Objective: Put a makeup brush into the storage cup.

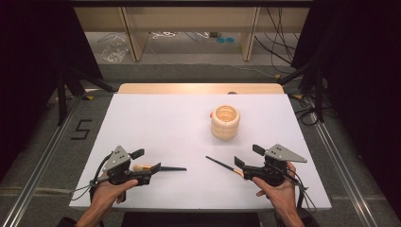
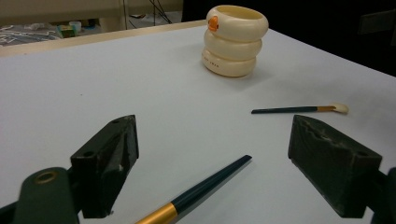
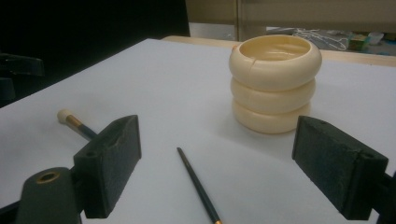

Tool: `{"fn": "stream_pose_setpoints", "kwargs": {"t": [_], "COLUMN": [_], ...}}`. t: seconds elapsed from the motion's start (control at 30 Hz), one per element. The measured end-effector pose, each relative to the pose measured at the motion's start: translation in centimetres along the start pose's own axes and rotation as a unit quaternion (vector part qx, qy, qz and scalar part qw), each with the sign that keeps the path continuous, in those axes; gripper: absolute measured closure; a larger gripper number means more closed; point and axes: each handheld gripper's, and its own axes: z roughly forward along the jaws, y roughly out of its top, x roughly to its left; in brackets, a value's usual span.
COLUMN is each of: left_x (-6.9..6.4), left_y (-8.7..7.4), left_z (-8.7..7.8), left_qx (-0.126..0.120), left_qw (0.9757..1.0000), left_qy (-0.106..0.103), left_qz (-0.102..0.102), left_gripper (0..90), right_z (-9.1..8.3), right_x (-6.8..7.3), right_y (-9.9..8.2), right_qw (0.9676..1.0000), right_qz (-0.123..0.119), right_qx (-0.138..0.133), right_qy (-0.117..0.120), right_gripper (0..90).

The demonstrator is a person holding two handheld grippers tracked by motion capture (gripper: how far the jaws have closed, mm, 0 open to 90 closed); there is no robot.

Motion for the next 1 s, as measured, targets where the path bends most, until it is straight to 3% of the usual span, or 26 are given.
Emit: {"fn": "stream_pose_setpoints", "kwargs": {"t": [0.17,0.3,0.57,0.8,1.0], "left_x": [-0.1,-0.2,0.1,0.7,1.2], "left_y": [0.1,0.2,0.5,1.3,1.6], "left_z": [0.2,0.5,0.8,0.7,1.2], "left_qx": [0.006,0.019,0.035,0.057,0.101], "left_qw": [1.0000,0.9994,0.9989,0.9961,0.9897], "left_qy": [-0.003,-0.008,-0.010,-0.020,-0.033], "left_qz": [0.006,0.029,0.030,0.064,0.096], "left_gripper": [16.1,16.0,16.0,16.8,19.2], "right_z": [0.0,0.0,0.0,0.1,0.2], "right_x": [0.0,-0.3,-0.3,-0.1,0.3], "right_y": [0.0,-0.1,-0.1,-0.1,0.0], "right_qw": [1.0000,1.0000,1.0000,0.9999,0.9997], "right_qz": [0.005,0.004,-0.001,-0.004,-0.014], "right_qx": [0.003,0.006,0.007,0.008,0.006], "right_qy": [0.005,0.005,0.007,0.008,0.018], "right_gripper": [16.7,17.2,17.8,18.1,18.3]}}
